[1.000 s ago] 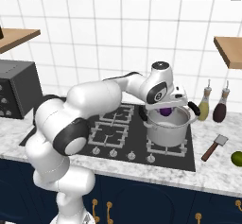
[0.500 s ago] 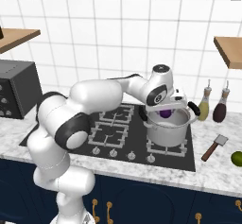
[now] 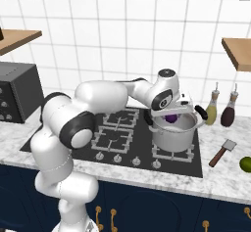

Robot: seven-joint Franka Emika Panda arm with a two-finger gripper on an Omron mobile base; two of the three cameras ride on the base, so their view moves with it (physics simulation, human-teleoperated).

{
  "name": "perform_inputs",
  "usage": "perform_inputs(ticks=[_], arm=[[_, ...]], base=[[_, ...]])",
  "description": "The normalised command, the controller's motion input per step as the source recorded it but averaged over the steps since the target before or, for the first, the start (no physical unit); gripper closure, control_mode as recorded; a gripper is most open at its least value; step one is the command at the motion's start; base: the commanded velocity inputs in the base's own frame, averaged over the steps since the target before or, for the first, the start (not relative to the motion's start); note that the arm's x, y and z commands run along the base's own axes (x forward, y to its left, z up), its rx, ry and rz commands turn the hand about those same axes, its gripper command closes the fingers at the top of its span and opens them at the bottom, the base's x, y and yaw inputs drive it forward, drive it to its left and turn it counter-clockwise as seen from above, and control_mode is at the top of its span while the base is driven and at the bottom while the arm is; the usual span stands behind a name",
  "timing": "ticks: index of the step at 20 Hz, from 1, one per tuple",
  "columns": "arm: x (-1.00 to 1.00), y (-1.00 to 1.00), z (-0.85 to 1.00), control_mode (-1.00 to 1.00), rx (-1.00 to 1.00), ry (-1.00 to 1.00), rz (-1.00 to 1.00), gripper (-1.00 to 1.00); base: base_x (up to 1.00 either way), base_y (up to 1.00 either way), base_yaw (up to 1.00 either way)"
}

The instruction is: Put the eggplant and lime in the pot. Retrieve the spatula and lightly stir the vegetables in the pot.

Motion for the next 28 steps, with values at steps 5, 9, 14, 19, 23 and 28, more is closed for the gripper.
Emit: perform_inputs(ticks=[5,9,14,19,23,28], arm=[[0.01,-0.08,-0.09,-1.0,0.0,0.04,0.01,1.0],[0.0,-0.11,-0.1,-1.0,0.0,0.04,0.01,1.0],[0.01,-0.1,-0.15,-1.0,0.0,0.05,0.01,1.0],[0.1,-0.1,-0.11,-1.0,0.01,0.04,0.01,1.0],[0.12,-0.11,-0.12,-1.0,0.01,0.04,0.01,-1.0],[0.02,-0.05,-0.05,-1.0,0.0,0.01,0.0,-1.0]], base=[[0.0,0.0,0.0],[0.0,0.0,0.0],[0.0,0.0,0.0],[0.0,0.0,0.0],[0.0,0.0,0.0],[0.0,0.0,0.0]])
